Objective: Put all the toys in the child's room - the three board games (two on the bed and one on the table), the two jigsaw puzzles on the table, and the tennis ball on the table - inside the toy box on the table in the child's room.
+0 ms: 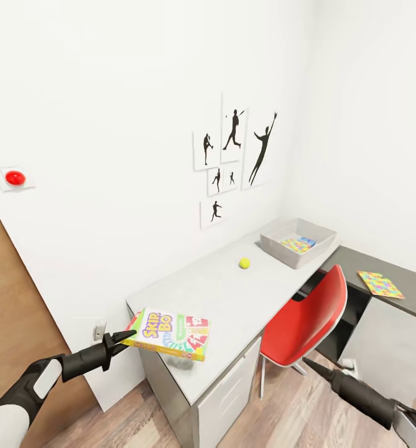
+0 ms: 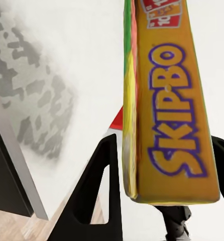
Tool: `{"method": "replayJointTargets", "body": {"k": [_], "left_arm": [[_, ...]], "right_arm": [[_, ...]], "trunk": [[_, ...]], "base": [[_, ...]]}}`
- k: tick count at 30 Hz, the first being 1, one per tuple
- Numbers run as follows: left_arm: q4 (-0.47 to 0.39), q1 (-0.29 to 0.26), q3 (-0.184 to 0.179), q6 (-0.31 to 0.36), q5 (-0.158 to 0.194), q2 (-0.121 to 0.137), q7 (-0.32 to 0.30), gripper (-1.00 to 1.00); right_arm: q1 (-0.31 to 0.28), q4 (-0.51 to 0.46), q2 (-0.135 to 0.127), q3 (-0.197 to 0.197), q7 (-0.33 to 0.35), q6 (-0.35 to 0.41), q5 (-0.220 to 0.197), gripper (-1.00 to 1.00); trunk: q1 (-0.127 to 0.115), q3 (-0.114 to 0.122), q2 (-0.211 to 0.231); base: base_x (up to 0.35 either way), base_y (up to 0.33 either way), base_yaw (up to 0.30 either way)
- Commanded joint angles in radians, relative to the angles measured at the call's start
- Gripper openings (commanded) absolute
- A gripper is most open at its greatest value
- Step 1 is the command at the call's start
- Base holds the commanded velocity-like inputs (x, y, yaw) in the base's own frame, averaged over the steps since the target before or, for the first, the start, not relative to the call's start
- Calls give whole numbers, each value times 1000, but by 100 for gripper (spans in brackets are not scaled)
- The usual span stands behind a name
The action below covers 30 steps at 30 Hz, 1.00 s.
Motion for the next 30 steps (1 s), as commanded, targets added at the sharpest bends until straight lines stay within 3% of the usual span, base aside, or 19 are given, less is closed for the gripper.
{"method": "replayJointTargets", "body": {"k": [1, 4, 5, 9, 11, 13, 16, 21, 26, 30], "left_arm": [[0, -1, 2, 4, -1, 0, -3, -100], [0, -1, 1, 4, -1, -1, -2, -100], [0, -1, 1, 3, -1, -1, -2, -100], [0, -1, 3, 3, -1, 1, -2, -100], [0, -1, 3, 3, -1, 1, -2, -100], [0, -1, 3, 3, -1, 1, -2, -100], [0, -1, 3, 3, -1, 1, -2, -100], [0, -1, 3, 3, 0, 2, -3, -100], [0, -1, 2, 3, -1, 1, -2, -100], [-1, -1, 1, -7, -1, 0, -2, -100]], "right_arm": [[-1, -57, 1, 4, -6, 59, -9, 100], [-1, -163, 4, 2, -42, 140, -10, 100], [-1, -239, 6, 2, -79, 183, -13, 100], [0, -354, 10, 2, -137, 234, -26, 100], [0, -419, 11, 1, -149, 270, -48, 100], [1, -509, 16, -1, -156, 316, -95, 100], [1, -554, 44, -10, -156, 310, -138, 100], [1, -573, 99, -60, -154, 256, -161, 100], [1, -574, 110, -94, -155, 249, -165, 100], [1, -574, 111, -98, -154, 246, -166, 100]], "trunk": [[1, -2, -2], [1, -2, -2], [1, -2, -2], [1, -2, -2], [1, -2, -2], [1, -2, -2], [1, -2, -2], [1, -2, -2], [1, -2, -2], [1, -2, -2]], "base": [[0, 0, 0], [0, 0, 0], [0, 0, 0], [0, 0, 0], [0, 0, 0], [0, 0, 0], [0, 0, 0], [0, 0, 0], [0, 0, 0], [0, 0, 0]]}}
